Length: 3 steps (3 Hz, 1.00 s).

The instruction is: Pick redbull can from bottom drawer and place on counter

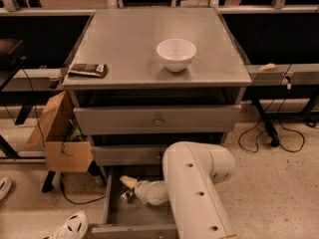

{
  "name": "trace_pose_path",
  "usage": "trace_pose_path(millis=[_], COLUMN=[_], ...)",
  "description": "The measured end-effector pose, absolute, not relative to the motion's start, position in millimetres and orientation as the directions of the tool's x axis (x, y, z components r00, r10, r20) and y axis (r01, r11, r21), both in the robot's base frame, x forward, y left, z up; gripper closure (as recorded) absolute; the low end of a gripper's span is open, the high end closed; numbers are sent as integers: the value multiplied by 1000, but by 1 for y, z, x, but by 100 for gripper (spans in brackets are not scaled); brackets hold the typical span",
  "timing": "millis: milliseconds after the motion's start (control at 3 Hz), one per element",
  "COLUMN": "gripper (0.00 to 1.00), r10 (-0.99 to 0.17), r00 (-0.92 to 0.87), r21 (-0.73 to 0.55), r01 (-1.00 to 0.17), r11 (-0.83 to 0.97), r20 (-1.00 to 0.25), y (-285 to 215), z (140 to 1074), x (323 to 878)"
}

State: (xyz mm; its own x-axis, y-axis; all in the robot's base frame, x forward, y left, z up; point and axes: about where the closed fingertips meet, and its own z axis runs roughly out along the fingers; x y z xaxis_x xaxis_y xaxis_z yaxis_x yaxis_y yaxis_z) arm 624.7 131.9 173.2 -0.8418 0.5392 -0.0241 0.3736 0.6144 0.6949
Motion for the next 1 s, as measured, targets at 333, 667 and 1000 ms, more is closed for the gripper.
trace_pose_path(millis=[333,667,1000], gripper=[0,0,0], r10=[533,532,521], r00=[-845,-844,-848], r21=[729,756,786], r01=[338,306,256], r11=[596,579,562], r20=[-44,-67,-96], y=[117,107,104], z=[179,188,206], x=[615,606,598])
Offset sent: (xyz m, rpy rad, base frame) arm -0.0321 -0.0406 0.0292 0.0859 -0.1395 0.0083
